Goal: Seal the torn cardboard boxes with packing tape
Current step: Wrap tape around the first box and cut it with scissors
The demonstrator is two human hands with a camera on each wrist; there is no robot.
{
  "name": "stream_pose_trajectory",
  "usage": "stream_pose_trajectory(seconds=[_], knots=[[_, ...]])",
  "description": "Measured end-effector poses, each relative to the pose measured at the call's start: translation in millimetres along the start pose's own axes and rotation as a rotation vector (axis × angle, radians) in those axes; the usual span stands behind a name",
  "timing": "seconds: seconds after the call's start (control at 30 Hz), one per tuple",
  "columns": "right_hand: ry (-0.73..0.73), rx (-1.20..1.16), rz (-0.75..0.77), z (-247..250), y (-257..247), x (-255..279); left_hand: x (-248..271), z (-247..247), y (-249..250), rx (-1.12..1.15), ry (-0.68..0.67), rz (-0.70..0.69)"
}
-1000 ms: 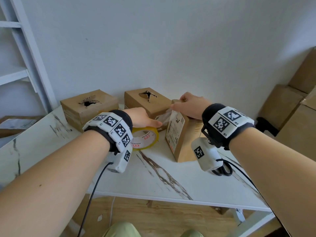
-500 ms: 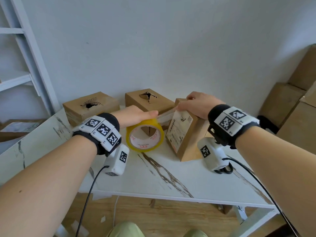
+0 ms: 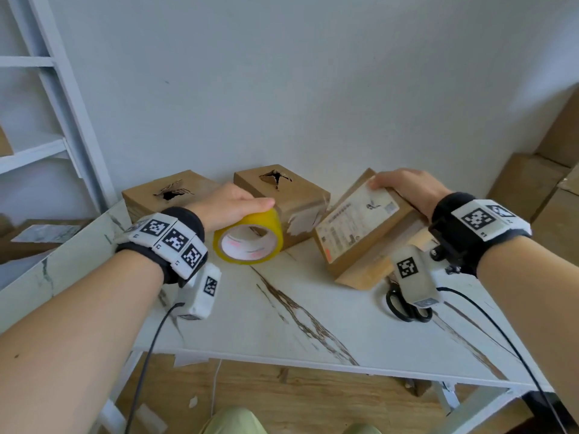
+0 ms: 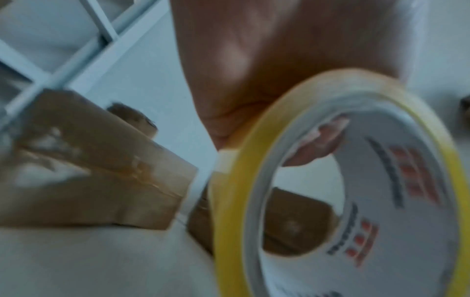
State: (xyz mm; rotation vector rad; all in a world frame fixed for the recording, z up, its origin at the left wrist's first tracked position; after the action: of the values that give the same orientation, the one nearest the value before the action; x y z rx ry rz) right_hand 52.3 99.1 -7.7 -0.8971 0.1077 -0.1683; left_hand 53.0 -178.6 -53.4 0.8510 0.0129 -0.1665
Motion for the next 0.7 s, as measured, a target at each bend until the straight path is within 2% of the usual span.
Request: stream_pose_trajectory(seconds=[0.07, 0.23, 0.5, 0.7], knots=[[-0.013, -0.033, -0.043, 3, 11, -1, 4, 11, -12, -0.125, 0.052, 0.017], [-0.074, -0.220, -0.150, -5, 25, -5, 4, 12, -13, -0.168, 0.069, 0.031], [-0.110, -0.351, -0.154, -4, 23, -9, -3, 1, -14, -0.088, 0.016, 0.027], [-0.109, -0.442, -0.136, -2, 16, -7, -4, -9, -8, -0.116, 0.001, 0.026]])
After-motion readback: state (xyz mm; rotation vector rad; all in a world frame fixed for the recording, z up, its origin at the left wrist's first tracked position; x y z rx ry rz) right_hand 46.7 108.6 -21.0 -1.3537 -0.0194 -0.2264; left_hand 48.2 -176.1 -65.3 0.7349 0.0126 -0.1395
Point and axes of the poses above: each hand's wrist, its own x-axis away from the middle knuckle, its own z-axis out of the back of the hand, y = z × x, the point moved 10 cm from there along -x, towards the middle knuckle, and after that the axes turned 4 degrees about y, right-handed, at the moved point
